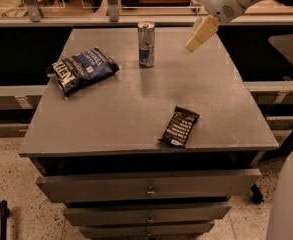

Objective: Move redbull can near rxbar chocolate

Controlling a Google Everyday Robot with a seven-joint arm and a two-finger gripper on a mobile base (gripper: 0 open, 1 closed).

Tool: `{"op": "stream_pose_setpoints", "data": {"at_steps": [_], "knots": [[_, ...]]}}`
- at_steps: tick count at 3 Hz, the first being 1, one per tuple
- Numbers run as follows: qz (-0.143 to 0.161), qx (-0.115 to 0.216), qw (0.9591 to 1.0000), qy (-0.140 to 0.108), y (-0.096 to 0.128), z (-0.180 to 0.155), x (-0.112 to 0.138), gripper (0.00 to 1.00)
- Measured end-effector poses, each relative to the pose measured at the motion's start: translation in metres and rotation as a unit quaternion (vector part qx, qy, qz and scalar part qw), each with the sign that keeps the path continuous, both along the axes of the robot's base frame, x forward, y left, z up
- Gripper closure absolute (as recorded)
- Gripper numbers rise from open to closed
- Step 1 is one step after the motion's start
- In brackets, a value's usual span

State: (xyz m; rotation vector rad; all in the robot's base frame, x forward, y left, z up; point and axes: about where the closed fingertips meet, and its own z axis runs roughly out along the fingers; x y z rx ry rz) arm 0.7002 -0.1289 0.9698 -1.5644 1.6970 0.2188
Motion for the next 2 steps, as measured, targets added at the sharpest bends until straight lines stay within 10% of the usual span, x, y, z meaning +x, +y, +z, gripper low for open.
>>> {"op": "stream_pose_setpoints", "data": {"at_steps": [1, 2], "knots": [[-0.003, 0.111, 0.9938, -0.006, 0.009, 0.005, 0.012, 0.0], [-0.007, 0.224, 0.9743, -0.02, 0.027, 0.018, 0.027, 0.0]]}}
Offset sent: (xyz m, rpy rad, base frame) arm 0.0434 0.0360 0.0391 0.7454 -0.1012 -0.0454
